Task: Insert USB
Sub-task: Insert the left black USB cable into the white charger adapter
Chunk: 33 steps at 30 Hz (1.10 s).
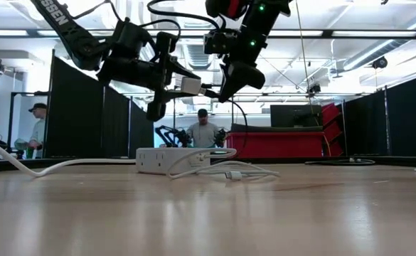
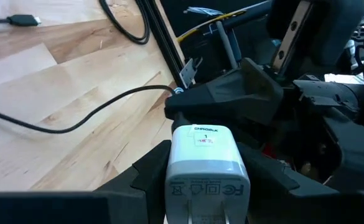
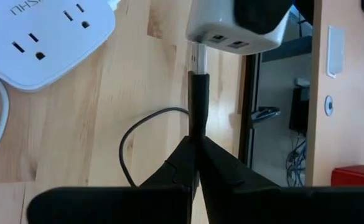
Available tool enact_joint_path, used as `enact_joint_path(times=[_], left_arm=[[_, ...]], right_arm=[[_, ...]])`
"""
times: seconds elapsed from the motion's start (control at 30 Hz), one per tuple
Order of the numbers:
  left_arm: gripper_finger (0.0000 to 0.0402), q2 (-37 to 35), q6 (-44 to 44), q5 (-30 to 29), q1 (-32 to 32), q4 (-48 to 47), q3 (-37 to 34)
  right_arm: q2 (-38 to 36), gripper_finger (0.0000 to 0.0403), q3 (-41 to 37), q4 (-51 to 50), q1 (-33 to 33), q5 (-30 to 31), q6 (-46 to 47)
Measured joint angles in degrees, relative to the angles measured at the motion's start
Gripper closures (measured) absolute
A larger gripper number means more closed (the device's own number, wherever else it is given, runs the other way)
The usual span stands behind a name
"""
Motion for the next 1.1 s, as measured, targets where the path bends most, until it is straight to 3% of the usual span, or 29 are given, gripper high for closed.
enact_joint_path(times=[0.33,0.63,1.1], left_arm=[[0.0257,-0.1,0.7,0.1,0.0,0.5,-1.8],[0.0257,-0.2,-2.5,0.1,0.0,7.6,-2.5],[0.0257,-0.2,-2.8,-0.8,0.0,5.8,-2.5]], right_arm=[[-0.1,0.0403,0.0,-0.2,0.0,0.0,0.1],[-0.1,0.0403,-0.1,0.7,0.0,0.0,1.0],[-0.3,0.0403,-0.1,0.5,0.2,1.9,4.1]])
